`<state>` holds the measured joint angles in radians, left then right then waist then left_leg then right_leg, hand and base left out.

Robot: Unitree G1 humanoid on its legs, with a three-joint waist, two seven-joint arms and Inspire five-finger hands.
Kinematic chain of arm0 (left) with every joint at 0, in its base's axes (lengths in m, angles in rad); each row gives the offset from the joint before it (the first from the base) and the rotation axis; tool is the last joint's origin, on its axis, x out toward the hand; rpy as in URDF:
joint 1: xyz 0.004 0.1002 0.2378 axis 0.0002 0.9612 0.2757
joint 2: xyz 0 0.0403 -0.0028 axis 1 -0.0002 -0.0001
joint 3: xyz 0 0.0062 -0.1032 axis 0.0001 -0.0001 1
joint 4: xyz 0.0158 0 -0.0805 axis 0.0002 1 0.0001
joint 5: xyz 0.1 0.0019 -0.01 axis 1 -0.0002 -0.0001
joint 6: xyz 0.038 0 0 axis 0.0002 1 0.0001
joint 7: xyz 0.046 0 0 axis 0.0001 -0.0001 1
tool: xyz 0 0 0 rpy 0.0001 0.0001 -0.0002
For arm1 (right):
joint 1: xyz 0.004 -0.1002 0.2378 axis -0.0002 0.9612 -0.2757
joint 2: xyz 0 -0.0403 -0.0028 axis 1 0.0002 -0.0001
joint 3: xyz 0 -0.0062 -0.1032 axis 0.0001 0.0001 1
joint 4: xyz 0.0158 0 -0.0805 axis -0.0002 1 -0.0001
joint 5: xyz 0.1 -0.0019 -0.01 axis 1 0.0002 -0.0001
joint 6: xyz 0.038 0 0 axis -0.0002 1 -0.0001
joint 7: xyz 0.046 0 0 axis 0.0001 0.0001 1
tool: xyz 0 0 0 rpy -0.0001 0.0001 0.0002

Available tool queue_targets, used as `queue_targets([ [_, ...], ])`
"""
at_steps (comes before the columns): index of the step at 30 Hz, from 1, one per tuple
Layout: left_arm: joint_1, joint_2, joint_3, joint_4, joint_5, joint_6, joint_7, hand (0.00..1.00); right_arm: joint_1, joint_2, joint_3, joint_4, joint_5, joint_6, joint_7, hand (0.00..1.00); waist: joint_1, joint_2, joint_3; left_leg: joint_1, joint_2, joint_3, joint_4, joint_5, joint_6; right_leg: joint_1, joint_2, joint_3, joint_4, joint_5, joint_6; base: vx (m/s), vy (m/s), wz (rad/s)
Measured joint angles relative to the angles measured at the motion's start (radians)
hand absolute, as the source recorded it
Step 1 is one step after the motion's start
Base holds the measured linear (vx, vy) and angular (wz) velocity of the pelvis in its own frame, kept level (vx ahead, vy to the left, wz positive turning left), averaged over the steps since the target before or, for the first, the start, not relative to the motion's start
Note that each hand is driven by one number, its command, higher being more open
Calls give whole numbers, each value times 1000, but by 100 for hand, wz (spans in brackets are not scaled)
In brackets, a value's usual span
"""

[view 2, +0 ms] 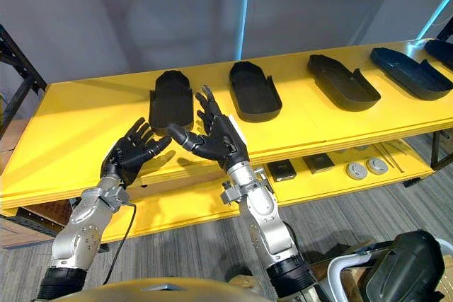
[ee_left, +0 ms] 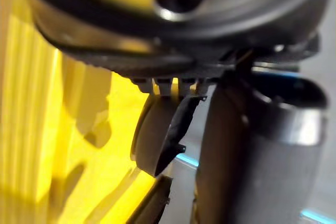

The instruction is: Walk over and take three plastic housings, then place them on the shelf

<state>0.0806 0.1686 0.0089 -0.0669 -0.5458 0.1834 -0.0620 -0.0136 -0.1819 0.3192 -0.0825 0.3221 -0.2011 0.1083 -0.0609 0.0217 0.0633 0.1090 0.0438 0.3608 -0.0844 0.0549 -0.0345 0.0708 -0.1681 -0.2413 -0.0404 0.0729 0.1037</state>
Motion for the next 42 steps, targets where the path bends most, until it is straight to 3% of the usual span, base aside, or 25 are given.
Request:
queue_targets([
  [10,-13,0,-3,0,3,15,27,100,0,0,-1,0,0,0,-1,100,-6,13,2,-1,0,0,0,0,0,0,0,0,0,0,-1,0,0,0],
  [18,-29,-5,67,0,167,0,289,100,7,0,0,-1,-26,9,-34,100,-11,22,3,-3,1,-3,0,0,0,2,4,-4,0,-1,-2,0,0,0],
  [22,-29,-26,179,-18,244,-87,450,100,48,0,-4,-4,-45,73,-102,100,0,22,4,-14,1,-18,0,0,0,0,5,-19,0,-3,-4,3,-1,11],
  [26,40,-85,240,-151,287,-200,527,100,77,0,6,1,-84,134,-130,100,14,19,12,-16,1,-42,0,0,0,13,4,-43,0,-9,-10,30,-5,17],
  [29,89,-130,228,-243,323,-271,539,100,78,2,8,12,-134,149,-172,100,30,12,19,-15,0,-60,0,1,1,25,2,-62,0,-14,-8,16,-5,20],
  [30,114,-150,224,-281,324,-321,540,100,73,7,8,32,-160,149,-199,100,34,8,22,-14,0,-70,0,1,1,31,0,-72,1,-17,-10,3,-1,17],
  [36,167,-173,212,-372,325,-469,500,100,55,42,8,85,-198,143,-266,100,38,-2,27,-13,-1,-93,-4,2,0,43,-3,-95,9,-29,-15,-8,6,12],
  [42,166,-173,193,-453,325,-533,415,100,25,43,9,128,-198,128,-298,100,46,-14,34,-14,1,-112,-4,8,-6,53,-2,-116,11,-34,-16,-16,1,9],
])
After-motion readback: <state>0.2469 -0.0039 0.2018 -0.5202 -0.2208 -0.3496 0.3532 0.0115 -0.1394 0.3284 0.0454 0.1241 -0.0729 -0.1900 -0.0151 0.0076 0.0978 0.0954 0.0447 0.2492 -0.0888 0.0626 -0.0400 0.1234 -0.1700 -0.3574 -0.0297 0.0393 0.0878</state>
